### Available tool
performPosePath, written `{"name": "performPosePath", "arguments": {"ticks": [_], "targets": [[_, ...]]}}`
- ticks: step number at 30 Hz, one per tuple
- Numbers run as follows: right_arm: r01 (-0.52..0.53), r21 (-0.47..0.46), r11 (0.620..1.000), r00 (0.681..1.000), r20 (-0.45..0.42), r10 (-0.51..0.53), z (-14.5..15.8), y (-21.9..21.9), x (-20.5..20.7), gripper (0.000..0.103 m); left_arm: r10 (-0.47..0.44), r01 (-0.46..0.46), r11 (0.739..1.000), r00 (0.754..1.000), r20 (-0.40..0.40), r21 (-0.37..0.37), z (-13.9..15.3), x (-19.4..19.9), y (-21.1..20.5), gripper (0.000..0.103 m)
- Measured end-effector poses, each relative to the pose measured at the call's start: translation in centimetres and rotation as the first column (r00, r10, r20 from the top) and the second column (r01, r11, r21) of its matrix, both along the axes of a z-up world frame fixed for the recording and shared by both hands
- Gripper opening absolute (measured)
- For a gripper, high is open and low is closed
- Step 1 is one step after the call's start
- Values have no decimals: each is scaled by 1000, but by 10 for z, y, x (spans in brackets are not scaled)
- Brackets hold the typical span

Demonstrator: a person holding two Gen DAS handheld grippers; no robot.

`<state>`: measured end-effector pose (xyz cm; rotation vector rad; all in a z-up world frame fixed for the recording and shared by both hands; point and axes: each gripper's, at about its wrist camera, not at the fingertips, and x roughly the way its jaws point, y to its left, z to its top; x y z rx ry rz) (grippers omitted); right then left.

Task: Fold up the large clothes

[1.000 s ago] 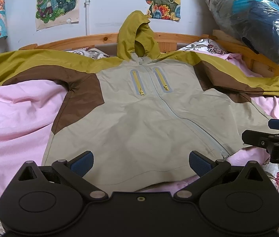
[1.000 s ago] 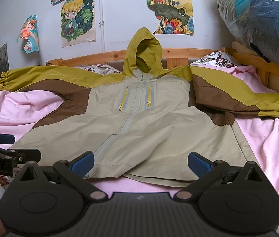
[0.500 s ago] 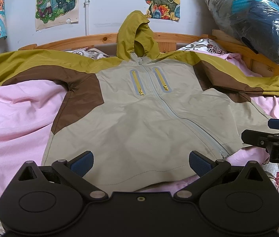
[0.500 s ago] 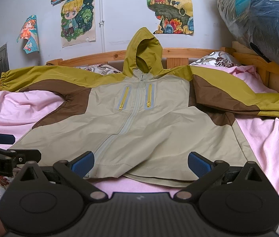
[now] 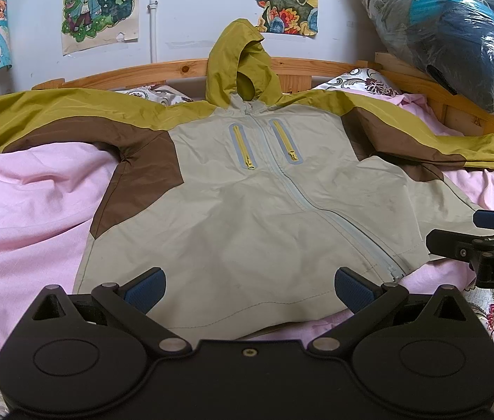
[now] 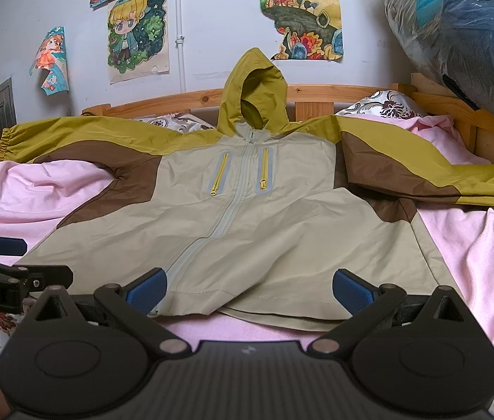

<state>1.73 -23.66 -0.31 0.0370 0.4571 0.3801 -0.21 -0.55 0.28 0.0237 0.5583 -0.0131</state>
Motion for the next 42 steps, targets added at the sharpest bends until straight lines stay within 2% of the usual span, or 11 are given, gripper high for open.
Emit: {"name": "performPosePath", "arguments": {"ticks": [24, 28, 34, 38, 40, 42], "targets": [[2, 0, 1000, 1000, 0, -2, -1, 1, 0, 103, 1, -1, 1000, 1000, -1, 2, 0, 0, -1, 102], [32, -14, 999, 999, 5, -32, -5, 0, 0, 103, -1, 2, 1000, 1000, -6, 11, -1, 1, -2, 102], [179, -34, 983, 983, 49, -177, -2, -13, 2, 103, -4, 5, 1000, 999, -46, 25, 0, 16, -8, 102], [335, -12, 942, 940, 74, -334, 11, -39, 14, 103, 4, -2, 1000, 996, -89, 25, 9, 40, -6, 102], [401, 27, 916, 915, 39, -402, 17, -61, 24, 103, -3, 8, 999, 994, -114, 44, 19, 55, -5, 102], [449, 104, 887, 893, -15, -450, 22, -91, 39, 103, -12, 21, 998, 991, -132, 64, 34, 70, -3, 102]]}}
